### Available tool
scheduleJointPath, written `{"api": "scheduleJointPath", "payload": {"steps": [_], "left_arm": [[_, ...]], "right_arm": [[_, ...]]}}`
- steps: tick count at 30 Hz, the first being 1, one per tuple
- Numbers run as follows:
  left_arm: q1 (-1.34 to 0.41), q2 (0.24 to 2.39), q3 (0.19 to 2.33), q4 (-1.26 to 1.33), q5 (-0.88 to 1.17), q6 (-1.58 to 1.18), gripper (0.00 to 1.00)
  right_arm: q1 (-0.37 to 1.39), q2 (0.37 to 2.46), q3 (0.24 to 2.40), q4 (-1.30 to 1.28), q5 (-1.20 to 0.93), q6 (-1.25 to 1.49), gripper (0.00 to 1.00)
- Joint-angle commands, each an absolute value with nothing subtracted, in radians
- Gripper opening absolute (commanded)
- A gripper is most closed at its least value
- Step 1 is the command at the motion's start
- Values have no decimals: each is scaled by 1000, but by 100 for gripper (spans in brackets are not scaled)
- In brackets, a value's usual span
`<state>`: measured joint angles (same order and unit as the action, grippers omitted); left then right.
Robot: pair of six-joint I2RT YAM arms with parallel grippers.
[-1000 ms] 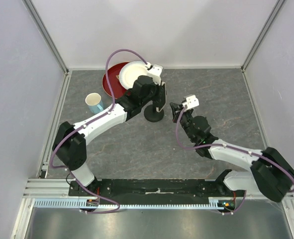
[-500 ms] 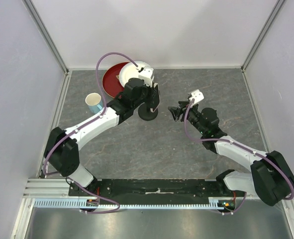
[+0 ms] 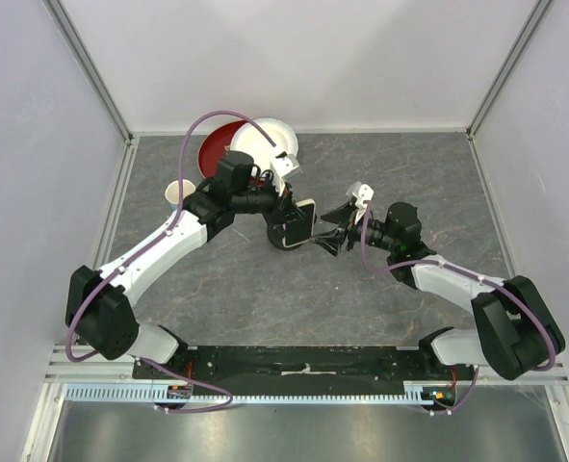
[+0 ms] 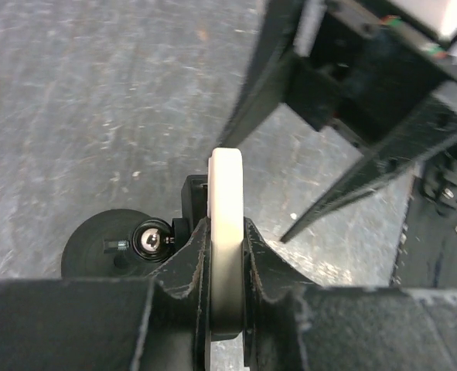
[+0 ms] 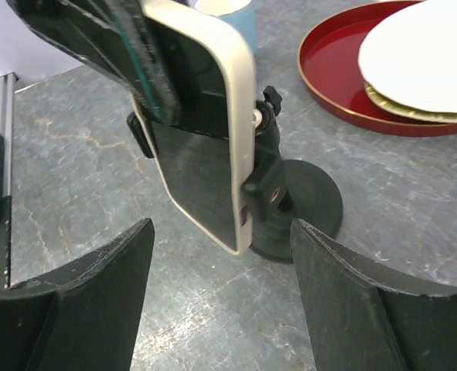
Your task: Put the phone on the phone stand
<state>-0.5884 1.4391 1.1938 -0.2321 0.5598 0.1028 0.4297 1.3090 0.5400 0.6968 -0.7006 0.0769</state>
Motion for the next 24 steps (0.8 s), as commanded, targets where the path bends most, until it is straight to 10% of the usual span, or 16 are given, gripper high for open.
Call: {"api": "scheduleJointPath", "payload": {"steps": [1, 16, 24], "left_arm": [[-597, 1417, 1187, -379, 883, 202, 2], [-572, 1477, 1213, -339, 957, 186, 2], [-571, 1476, 1180, -285, 892, 175, 2]], "right_arm": [[428, 1353, 592, 779, -837, 71, 77], [459, 1482, 676, 703, -973, 34, 52], [474, 1500, 680, 753, -989, 101, 0]]}}
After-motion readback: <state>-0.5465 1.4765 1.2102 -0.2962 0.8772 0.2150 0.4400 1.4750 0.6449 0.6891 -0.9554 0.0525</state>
